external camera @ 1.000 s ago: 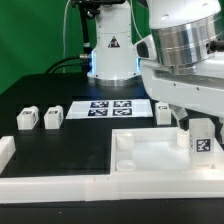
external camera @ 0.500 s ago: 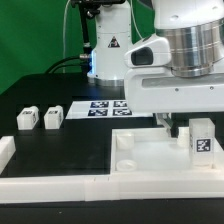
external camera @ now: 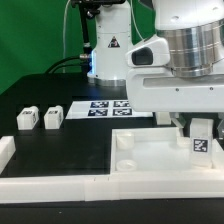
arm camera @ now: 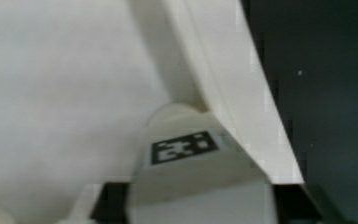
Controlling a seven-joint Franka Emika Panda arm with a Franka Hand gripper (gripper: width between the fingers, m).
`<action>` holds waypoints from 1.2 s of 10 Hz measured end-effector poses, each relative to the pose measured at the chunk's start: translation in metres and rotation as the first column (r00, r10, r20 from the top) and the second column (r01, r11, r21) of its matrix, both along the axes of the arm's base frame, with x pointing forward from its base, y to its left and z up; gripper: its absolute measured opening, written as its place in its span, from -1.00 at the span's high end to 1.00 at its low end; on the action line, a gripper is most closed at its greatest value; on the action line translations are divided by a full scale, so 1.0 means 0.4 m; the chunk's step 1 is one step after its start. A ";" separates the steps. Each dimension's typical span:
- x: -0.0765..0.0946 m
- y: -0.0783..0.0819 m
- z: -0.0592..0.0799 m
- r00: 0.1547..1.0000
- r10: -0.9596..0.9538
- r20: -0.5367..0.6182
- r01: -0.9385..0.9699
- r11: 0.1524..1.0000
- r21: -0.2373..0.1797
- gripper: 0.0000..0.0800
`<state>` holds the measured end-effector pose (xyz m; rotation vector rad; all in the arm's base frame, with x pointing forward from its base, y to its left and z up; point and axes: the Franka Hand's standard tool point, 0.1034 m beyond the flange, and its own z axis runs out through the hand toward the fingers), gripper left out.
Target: Assemble one leg
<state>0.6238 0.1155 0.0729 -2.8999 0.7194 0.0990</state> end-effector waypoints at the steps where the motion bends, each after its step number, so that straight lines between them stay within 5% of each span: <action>1: -0.002 -0.003 -0.002 0.996 -0.087 -0.016 0.087 0.996 -0.004 0.27; 5: 0.007 -0.007 0.001 0.842 -0.531 -0.098 0.533 0.846 -0.006 0.27; 9: 0.013 0.007 -0.001 0.364 -0.911 -0.197 0.922 0.381 -0.061 0.27; 12: 0.012 0.007 -0.002 0.448 -0.874 -0.187 0.885 0.463 -0.042 0.26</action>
Offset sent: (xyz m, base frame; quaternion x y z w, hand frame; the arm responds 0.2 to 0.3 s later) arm 0.0231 -0.0018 0.0070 0.0118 -0.0148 0.3267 0.9449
